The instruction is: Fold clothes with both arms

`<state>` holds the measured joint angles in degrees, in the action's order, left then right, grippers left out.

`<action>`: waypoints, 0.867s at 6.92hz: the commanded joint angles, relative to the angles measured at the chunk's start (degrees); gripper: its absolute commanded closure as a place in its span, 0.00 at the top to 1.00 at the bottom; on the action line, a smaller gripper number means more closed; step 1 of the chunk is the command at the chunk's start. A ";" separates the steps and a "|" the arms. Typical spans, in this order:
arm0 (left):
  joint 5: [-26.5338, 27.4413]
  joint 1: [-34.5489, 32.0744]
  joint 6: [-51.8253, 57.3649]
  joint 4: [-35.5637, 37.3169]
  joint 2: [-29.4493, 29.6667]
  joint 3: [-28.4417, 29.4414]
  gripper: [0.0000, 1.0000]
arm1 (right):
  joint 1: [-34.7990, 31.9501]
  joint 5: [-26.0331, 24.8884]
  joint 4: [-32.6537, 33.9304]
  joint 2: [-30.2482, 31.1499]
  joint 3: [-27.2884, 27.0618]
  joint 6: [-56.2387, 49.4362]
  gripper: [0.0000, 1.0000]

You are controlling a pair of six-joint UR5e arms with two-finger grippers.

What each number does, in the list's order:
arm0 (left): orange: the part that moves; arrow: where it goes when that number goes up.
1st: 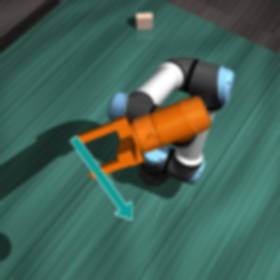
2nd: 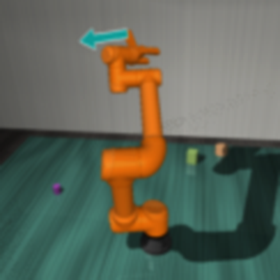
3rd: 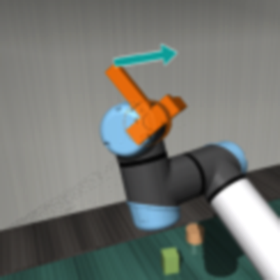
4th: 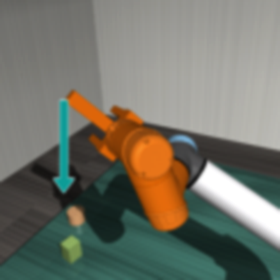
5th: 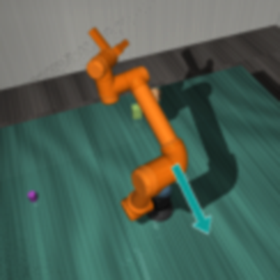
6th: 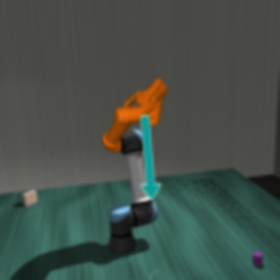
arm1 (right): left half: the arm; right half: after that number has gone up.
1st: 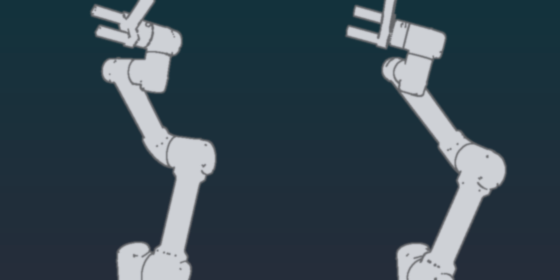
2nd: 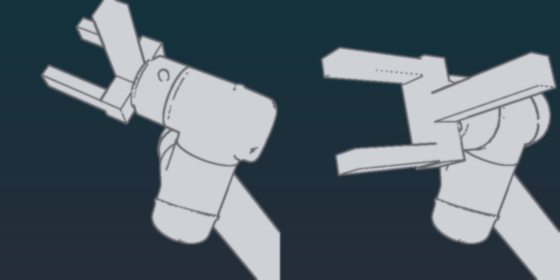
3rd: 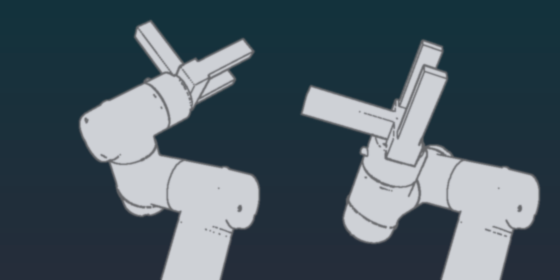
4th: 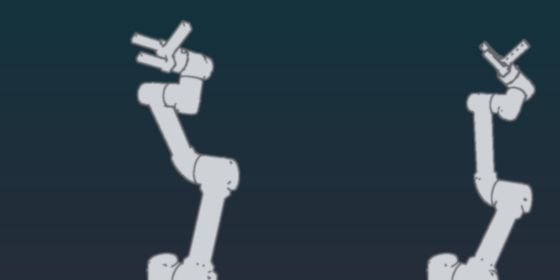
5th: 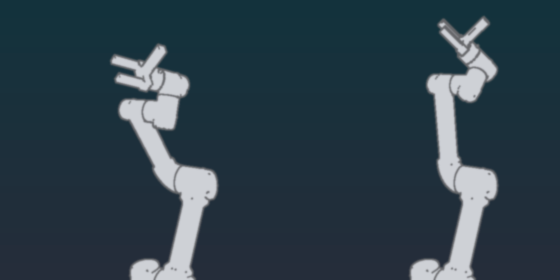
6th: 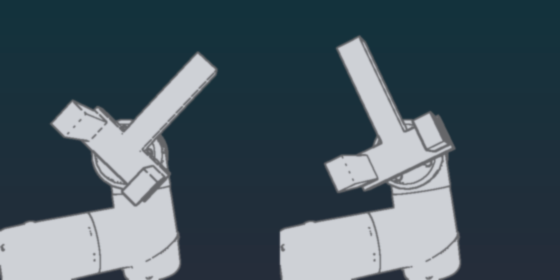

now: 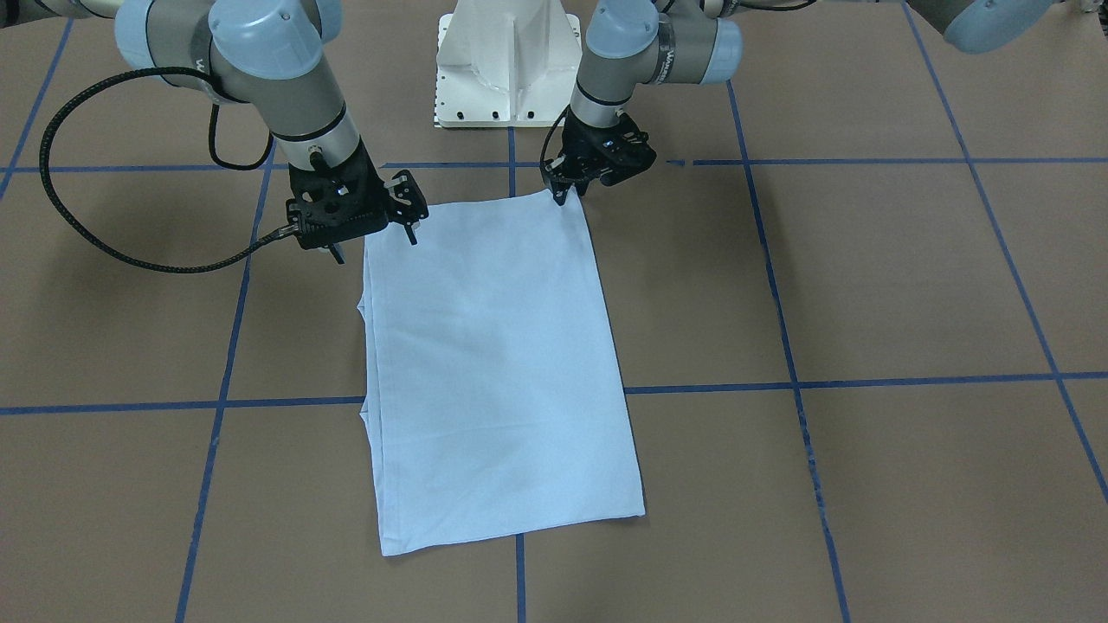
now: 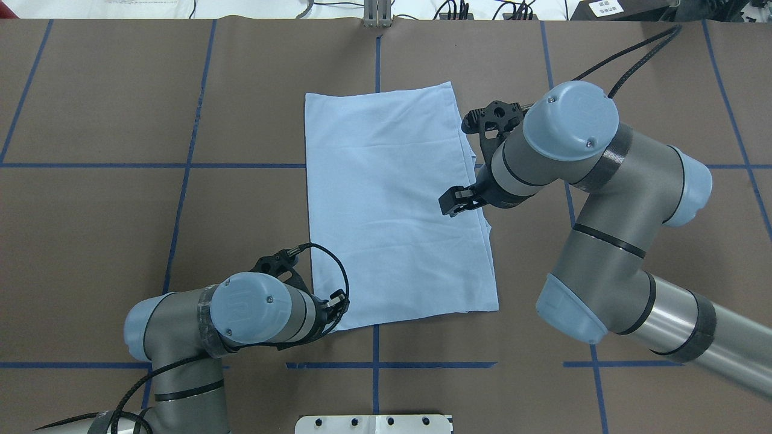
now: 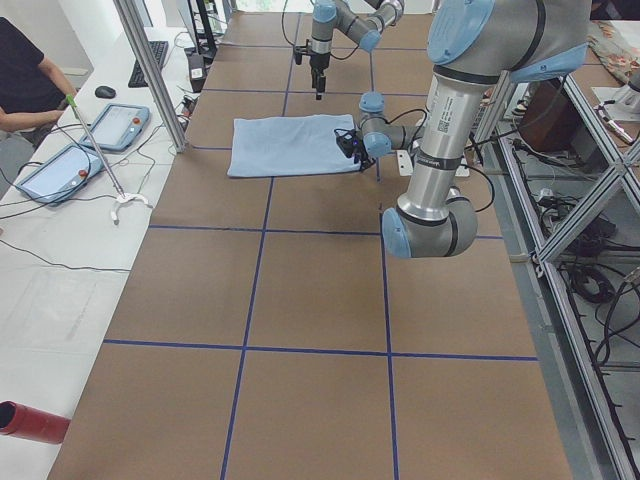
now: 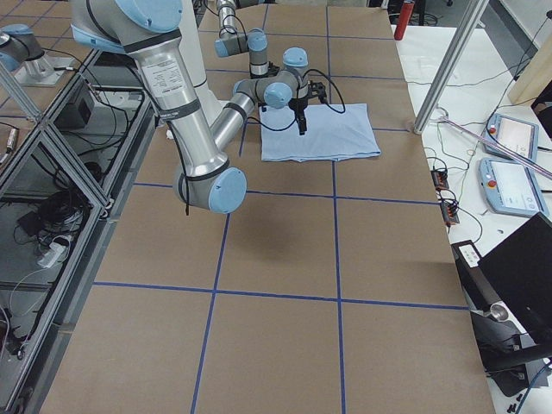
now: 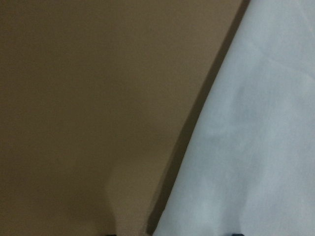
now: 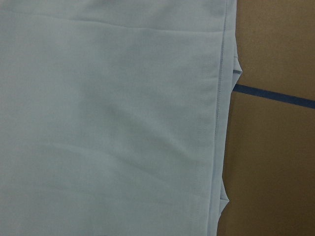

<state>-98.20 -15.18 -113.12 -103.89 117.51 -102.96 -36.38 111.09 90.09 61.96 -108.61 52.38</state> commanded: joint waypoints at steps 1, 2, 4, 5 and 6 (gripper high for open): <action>0.02 0.15 0.09 -0.09 0.09 0.21 0.49 | -0.01 0.00 0.00 0.09 0.07 0.00 1.00; -0.06 0.15 0.18 -0.09 0.09 0.13 0.49 | -0.01 0.00 0.00 0.09 0.07 0.00 1.00; -0.06 0.24 0.18 -0.09 0.61 0.47 0.45 | -0.01 0.00 0.00 0.26 0.07 0.00 1.00; -0.06 0.24 0.18 -0.09 0.97 0.65 0.34 | -0.01 0.00 0.00 0.35 0.07 0.00 1.00; 0.02 0.33 0.35 -0.09 0.88 0.65 0.11 | -0.01 0.00 0.00 0.35 0.07 0.00 1.00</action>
<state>-98.24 -14.91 -112.89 -103.97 118.29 -102.39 -36.39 111.09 90.09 62.26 -108.55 52.38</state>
